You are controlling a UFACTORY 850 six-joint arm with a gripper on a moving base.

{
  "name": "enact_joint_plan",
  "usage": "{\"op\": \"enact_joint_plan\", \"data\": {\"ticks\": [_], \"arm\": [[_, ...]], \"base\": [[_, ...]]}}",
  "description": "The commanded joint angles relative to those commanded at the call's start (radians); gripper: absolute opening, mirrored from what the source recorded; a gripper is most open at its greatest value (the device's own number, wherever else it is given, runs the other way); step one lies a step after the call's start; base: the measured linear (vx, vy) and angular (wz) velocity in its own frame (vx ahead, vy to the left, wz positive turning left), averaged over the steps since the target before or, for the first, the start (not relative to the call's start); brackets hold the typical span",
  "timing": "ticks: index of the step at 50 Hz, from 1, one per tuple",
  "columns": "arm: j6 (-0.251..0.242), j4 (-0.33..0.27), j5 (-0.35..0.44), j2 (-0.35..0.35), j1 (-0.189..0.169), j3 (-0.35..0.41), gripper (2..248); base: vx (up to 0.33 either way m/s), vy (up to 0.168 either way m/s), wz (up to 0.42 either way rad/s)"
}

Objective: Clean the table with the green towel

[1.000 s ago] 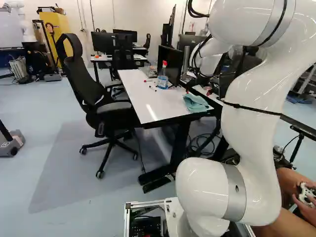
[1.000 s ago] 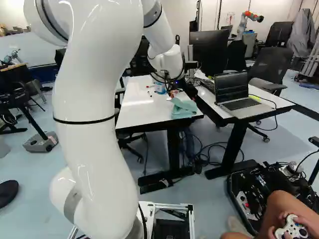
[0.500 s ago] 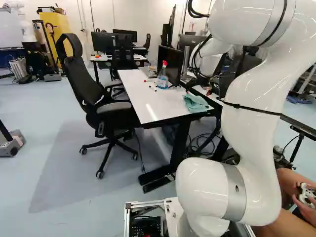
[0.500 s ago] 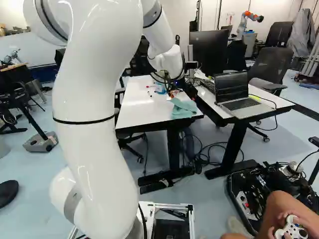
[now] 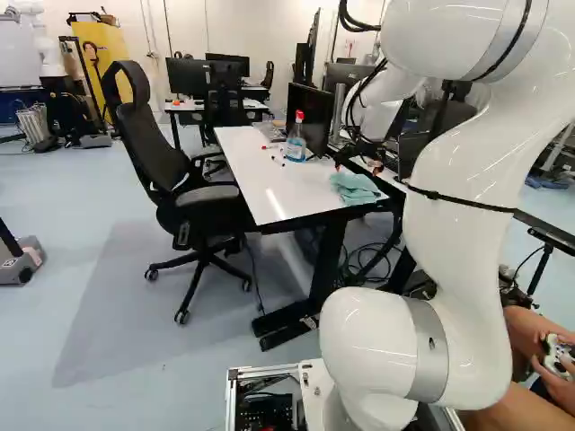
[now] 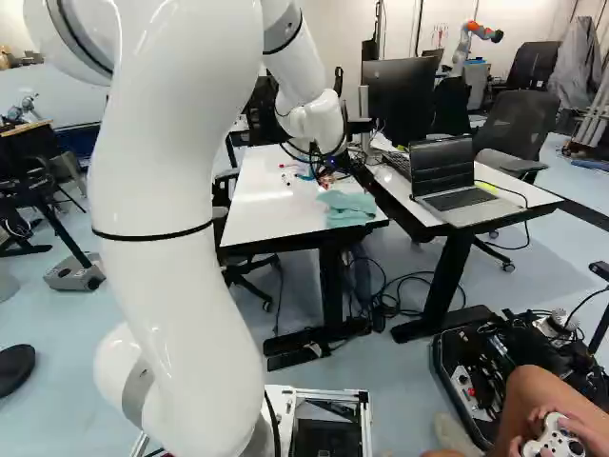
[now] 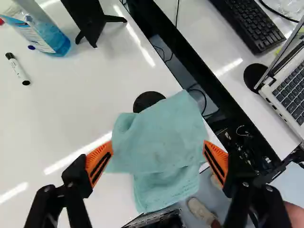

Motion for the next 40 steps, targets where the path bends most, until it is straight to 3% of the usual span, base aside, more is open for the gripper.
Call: {"op": "enact_joint_plan", "data": {"ticks": [40], "arm": [[0.000, 0.007, 0.264, 0.134, 0.073, 0.244, 247]], "base": [[0.000, 0.000, 0.000]]}}
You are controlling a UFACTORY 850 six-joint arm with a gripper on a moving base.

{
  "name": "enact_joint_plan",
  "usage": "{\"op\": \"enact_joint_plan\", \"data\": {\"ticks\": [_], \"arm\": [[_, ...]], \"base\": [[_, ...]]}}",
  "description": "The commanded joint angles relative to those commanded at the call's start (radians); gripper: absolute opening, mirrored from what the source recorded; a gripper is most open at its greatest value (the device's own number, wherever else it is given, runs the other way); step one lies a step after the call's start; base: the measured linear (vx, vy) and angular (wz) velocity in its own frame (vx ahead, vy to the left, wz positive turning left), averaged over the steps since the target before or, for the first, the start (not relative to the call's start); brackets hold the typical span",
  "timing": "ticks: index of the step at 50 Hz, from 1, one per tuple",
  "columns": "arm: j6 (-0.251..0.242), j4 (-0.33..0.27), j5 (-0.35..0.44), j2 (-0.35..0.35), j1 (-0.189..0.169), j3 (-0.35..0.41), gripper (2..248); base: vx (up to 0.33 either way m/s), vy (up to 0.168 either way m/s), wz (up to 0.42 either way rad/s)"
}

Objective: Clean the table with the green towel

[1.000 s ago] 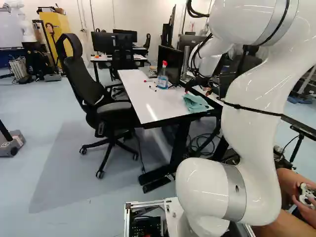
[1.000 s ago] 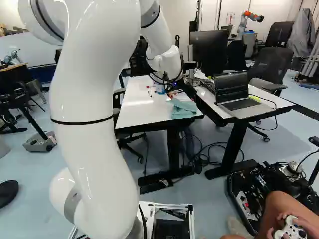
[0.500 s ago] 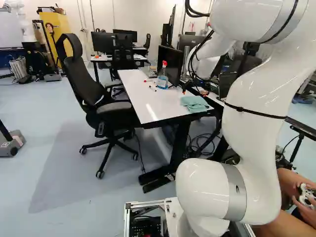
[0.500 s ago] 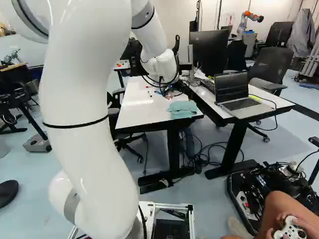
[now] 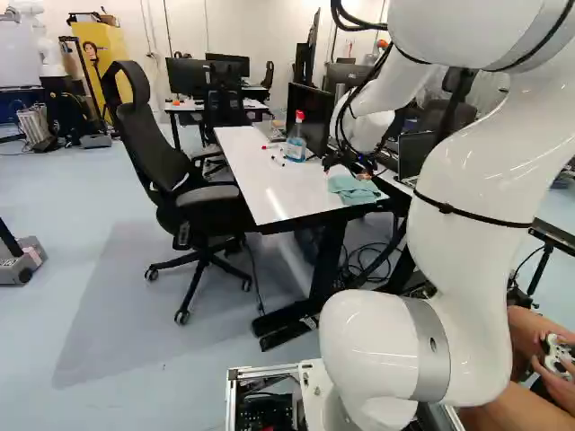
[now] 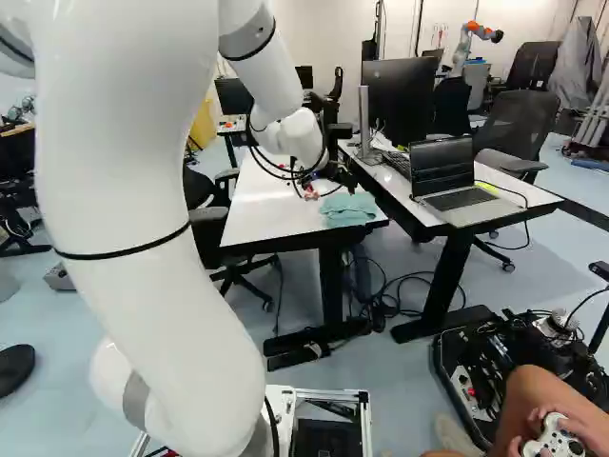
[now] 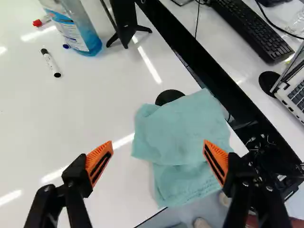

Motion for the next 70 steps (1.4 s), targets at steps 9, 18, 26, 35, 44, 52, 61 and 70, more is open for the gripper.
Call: {"op": "enact_joint_plan", "data": {"ticks": [9, 18, 26, 35, 44, 52, 61, 70], "arm": [[0.000, 0.002, 0.084, 0.042, 0.023, 0.077, 247], [0.000, 0.005, 0.179, 0.091, 0.049, 0.165, 247], [0.000, 0.007, 0.269, 0.136, 0.074, 0.248, 247], [0.000, 0.010, 0.371, 0.188, 0.103, 0.342, 247], [0.000, 0.013, 0.463, 0.235, 0.128, 0.427, 247], [0.000, 0.015, 0.538, 0.272, 0.149, 0.496, 247], [0.000, 0.017, 0.615, 0.311, 0.170, 0.567, 247], [0.000, 0.019, 0.681, 0.345, 0.188, 0.628, 247]], "base": [[0.000, 0.000, 0.000], [0.000, 0.000, 0.000], [0.000, 0.000, 0.000], [0.000, 0.000, 0.000], [0.000, 0.000, 0.000], [0.000, 0.000, 0.000], [0.000, 0.000, 0.000], [0.000, 0.000, 0.000]]}}
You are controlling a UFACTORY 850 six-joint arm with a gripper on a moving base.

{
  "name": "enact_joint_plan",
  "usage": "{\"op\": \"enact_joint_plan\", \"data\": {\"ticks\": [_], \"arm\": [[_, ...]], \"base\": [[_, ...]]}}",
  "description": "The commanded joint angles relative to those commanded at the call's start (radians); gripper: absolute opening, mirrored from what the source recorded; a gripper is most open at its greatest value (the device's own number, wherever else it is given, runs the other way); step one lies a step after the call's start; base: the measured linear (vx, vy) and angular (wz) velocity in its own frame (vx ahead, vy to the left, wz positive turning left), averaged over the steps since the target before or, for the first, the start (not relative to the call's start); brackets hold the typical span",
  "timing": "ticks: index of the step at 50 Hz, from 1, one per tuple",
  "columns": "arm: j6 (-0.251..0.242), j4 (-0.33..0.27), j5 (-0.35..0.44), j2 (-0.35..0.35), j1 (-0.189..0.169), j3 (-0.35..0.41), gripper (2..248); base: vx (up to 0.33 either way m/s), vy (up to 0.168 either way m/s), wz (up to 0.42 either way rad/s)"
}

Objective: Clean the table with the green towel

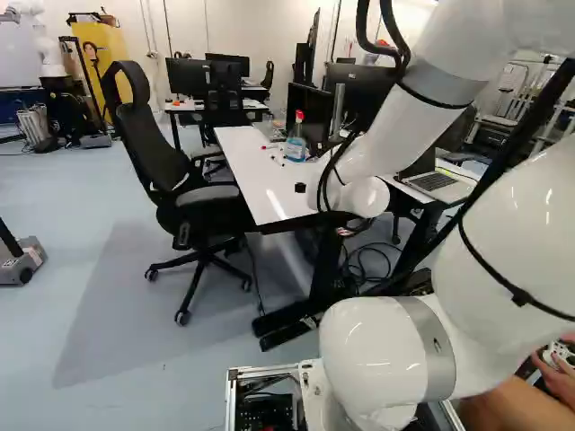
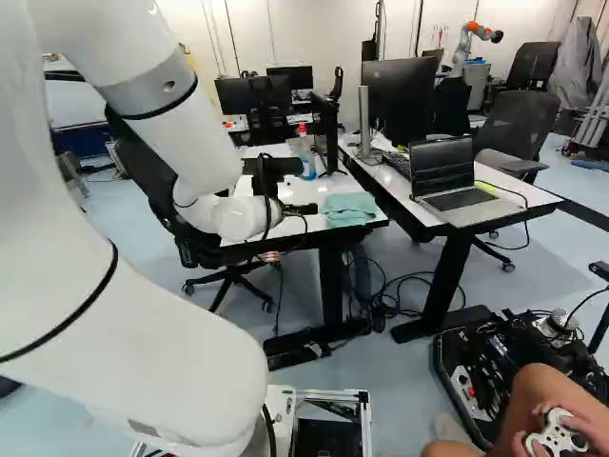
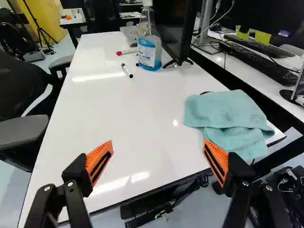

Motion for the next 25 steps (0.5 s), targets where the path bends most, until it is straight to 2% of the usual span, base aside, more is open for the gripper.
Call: {"op": "enact_joint_plan", "data": {"ticks": [25], "arm": [[0.000, 0.004, 0.137, 0.069, 0.038, 0.126, 247]], "base": [[0.000, 0.000, 0.000]]}}
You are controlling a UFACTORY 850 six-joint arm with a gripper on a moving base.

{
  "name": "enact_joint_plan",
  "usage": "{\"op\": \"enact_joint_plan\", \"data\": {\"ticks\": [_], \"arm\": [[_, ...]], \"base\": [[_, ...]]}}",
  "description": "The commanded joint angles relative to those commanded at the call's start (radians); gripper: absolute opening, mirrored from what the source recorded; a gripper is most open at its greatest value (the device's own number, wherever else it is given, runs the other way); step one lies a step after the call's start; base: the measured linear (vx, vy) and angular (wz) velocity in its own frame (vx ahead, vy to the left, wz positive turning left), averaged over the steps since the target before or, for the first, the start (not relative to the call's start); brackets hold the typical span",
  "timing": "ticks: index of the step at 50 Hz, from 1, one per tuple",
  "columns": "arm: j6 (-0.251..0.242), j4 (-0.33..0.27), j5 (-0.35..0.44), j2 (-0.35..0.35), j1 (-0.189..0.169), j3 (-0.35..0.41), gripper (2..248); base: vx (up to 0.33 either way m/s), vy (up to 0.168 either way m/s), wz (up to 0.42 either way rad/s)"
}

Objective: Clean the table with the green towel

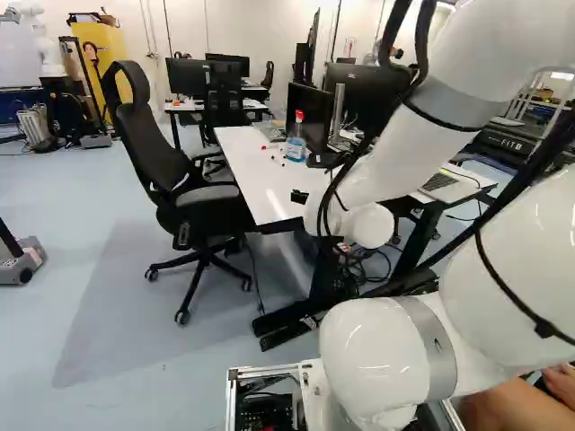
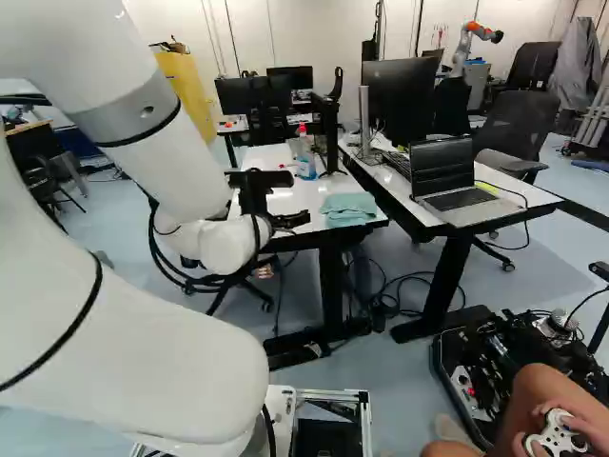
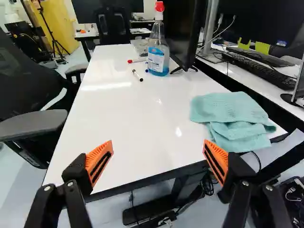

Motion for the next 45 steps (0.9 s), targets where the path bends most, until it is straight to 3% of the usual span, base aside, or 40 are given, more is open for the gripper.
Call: {"op": "enact_joint_plan", "data": {"ticks": [22, 45], "arm": [[0.000, 0.002, 0.062, 0.031, 0.017, 0.057, 247], [0.000, 0.002, 0.073, 0.037, 0.020, 0.067, 247]], "base": [[0.000, 0.000, 0.000], [0.000, 0.000, 0.000]]}}
